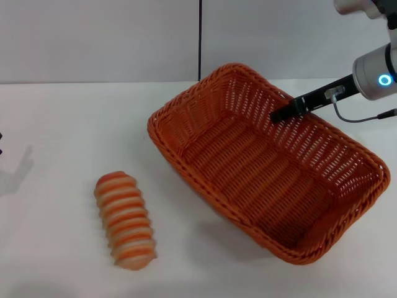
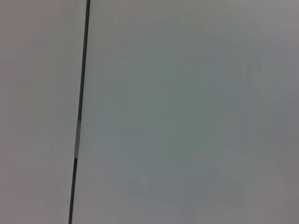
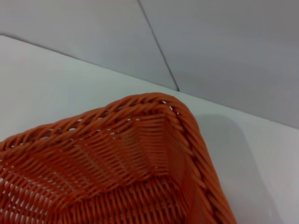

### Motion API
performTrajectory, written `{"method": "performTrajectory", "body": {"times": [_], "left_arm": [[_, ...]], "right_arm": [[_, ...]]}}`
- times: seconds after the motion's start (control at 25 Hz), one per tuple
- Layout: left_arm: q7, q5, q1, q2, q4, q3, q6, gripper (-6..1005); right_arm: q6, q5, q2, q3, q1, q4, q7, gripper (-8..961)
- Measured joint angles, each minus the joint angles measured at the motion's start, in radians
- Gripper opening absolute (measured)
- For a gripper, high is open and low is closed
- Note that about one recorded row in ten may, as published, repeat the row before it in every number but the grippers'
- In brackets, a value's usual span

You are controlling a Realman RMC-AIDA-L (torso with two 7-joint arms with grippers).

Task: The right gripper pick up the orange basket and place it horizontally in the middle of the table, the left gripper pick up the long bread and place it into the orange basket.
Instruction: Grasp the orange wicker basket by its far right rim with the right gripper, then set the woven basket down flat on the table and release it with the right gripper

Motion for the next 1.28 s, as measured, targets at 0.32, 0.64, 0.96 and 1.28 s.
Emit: {"method": "performTrajectory", "body": {"times": [0.32, 0.64, 0.96, 1.28], "left_arm": [[0.0, 0.0, -0.011, 0.0, 0.0, -0.004, -0.009, 753], [0.0, 0.0, -0.018, 0.0, -0.001, -0.009, -0.013, 749], [0.0, 0.0, -0.016, -0.001, -0.009, -0.009, -0.015, 744], [0.0, 0.0, 0.013, -0.002, -0.01, -0.009, -0.008, 740]], "right_arm": [[0.033, 0.007, 0.003, -0.001, 0.007, -0.027, -0.051, 230], [0.112, 0.044, 0.012, -0.006, 0.008, -0.113, -0.167, 150], [0.179, 0.045, 0.014, -0.175, 0.017, -0.258, -0.231, 165], [0.184, 0.087, 0.019, -0.296, 0.024, -0.322, -0.38, 179]]}}
